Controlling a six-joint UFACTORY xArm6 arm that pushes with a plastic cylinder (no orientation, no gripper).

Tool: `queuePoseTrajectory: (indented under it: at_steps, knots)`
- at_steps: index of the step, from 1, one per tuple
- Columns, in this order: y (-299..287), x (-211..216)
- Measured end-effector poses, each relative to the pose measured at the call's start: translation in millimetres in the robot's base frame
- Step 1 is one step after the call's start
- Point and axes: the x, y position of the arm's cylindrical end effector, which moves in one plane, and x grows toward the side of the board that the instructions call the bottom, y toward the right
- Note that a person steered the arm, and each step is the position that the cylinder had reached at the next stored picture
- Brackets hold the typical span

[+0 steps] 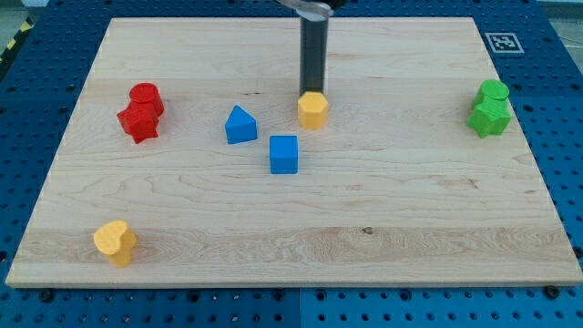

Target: Push the hexagon into the heart

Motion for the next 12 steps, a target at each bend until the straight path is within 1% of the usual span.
queuePoseTrajectory:
  at_steps: [1,2,3,5,7,8,9,10,11,12]
  knots:
    - [24.1,50.1]
    - [26.5,59.5]
    - [22.0,60.2]
    - [-39.3,139.0]
    - [-35.8,143.0]
    - [-66.2,174.5]
    - [-103.6,183.0]
    - [-76.3,178.9]
    - [-45.2,156.6]
    - [-57.1,140.0]
